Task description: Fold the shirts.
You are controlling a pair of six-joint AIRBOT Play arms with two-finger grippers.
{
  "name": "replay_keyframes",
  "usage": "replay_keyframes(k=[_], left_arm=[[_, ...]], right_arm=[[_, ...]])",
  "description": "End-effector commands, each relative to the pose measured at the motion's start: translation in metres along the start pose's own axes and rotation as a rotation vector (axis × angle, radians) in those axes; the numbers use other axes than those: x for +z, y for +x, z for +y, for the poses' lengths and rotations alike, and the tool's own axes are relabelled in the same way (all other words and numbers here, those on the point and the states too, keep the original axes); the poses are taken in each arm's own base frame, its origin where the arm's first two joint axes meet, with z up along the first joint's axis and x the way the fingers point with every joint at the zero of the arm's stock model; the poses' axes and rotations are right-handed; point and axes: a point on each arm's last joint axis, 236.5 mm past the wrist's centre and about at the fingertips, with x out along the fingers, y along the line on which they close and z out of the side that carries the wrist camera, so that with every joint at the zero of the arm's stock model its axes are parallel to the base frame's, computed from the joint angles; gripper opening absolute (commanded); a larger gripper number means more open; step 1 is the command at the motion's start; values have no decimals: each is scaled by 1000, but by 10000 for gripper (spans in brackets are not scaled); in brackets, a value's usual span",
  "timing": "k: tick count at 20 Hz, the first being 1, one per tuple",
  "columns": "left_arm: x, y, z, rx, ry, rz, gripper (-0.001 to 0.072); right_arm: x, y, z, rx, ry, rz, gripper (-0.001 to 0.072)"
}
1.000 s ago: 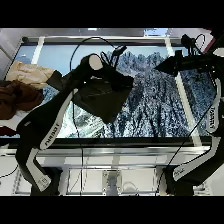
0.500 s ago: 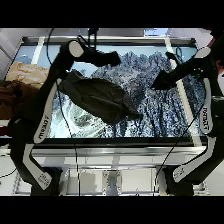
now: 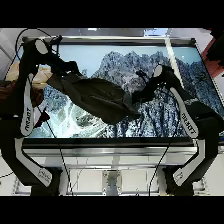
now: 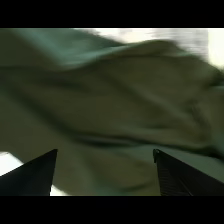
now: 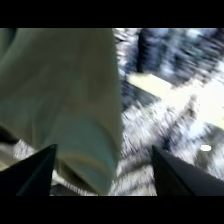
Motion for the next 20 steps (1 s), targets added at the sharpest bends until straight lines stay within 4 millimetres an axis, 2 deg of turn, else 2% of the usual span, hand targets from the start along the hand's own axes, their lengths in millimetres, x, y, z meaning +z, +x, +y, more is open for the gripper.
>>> replay_keyframes(k=[1,3,5,8,12,16,18,20], left_arm=[[-8,-6,57,163,-9,32,707],[-8,-8,67,200,-3,34,707],[-9,-9,71,217,4,38,707],[-12,-9,71,216,4,51,707],[-16,-9,70,215,2,69,707],[-22,-9,70,215,0,94,707],[-24,-9,70,213,-1,102,707],[-26,-9,69,213,-1,111,707]], right_arm=[[20,23,23,-37,-69,-76,692],[34,27,41,-20,-93,-132,687],[39,30,50,-28,-120,-150,686],[27,34,59,-20,-136,-101,685],[19,35,55,-41,-149,-63,681],[12,34,89,103,-159,-45,680],[17,35,86,85,-169,-67,679],[22,35,66,1,-180,-81,678]])
